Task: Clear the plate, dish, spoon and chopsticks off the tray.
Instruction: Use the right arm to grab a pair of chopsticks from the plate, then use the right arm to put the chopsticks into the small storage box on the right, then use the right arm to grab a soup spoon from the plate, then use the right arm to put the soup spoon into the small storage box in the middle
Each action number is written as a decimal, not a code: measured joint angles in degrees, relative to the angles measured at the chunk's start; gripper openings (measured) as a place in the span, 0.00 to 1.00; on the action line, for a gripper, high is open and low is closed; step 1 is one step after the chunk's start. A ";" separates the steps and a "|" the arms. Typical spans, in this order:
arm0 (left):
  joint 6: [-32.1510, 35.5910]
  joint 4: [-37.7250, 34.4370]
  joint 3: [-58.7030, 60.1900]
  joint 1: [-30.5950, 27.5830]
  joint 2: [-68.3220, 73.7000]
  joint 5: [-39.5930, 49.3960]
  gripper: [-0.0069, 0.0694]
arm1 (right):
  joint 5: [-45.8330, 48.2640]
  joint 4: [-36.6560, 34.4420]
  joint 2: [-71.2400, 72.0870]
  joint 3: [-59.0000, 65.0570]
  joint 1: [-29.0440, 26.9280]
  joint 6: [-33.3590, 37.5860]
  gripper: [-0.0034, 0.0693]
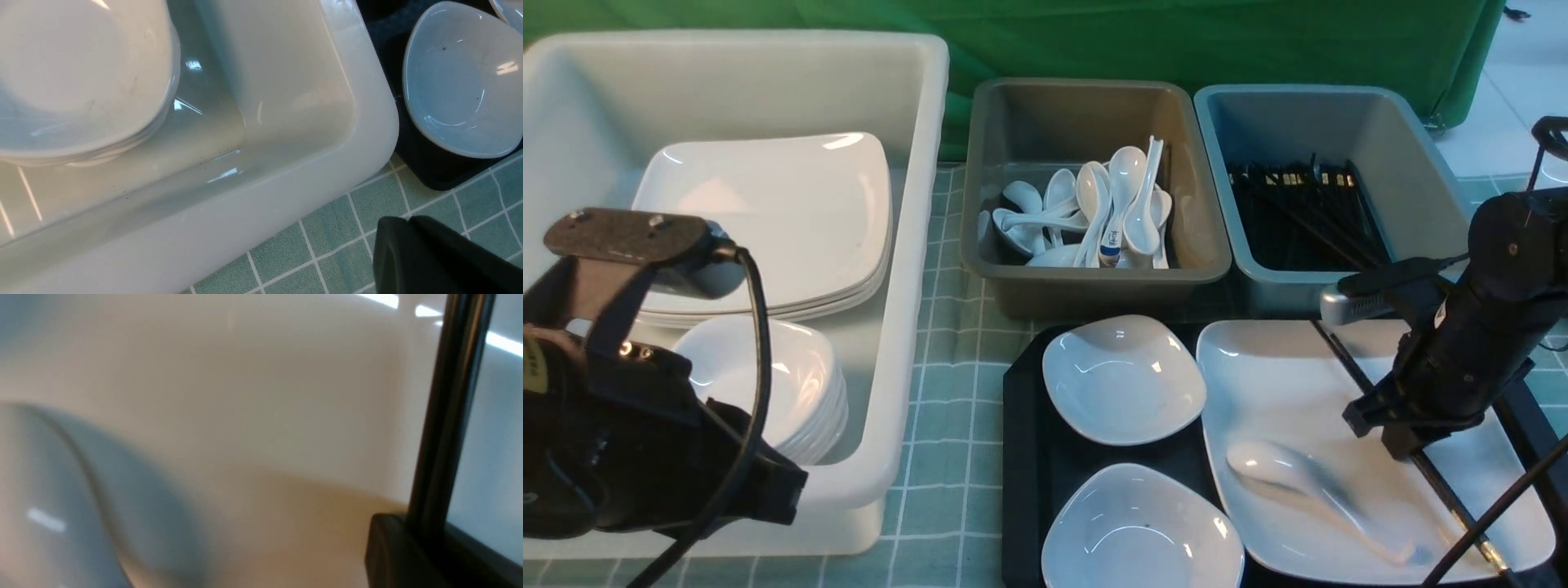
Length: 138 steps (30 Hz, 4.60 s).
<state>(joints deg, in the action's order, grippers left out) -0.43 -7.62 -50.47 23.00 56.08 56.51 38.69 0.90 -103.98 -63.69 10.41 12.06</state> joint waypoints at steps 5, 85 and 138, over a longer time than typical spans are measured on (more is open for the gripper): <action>0.00 0.04 0.00 0.00 0.00 -0.73 0.09 | 5.02 0.06 5.14 0.00 0.00 0.45 0.15; 0.04 -4.15 0.00 0.00 0.00 0.90 0.10 | 7.79 -4.13 27.85 15.27 11.97 -1.39 0.54; 1.45 -4.50 0.00 0.00 0.00 2.16 0.10 | 11.20 -3.76 -28.24 -69.74 14.39 -11.49 0.60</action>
<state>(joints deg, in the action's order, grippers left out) 1.02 -12.11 -50.47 23.00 56.08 58.66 49.89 -2.86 -132.22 -133.43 24.80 0.57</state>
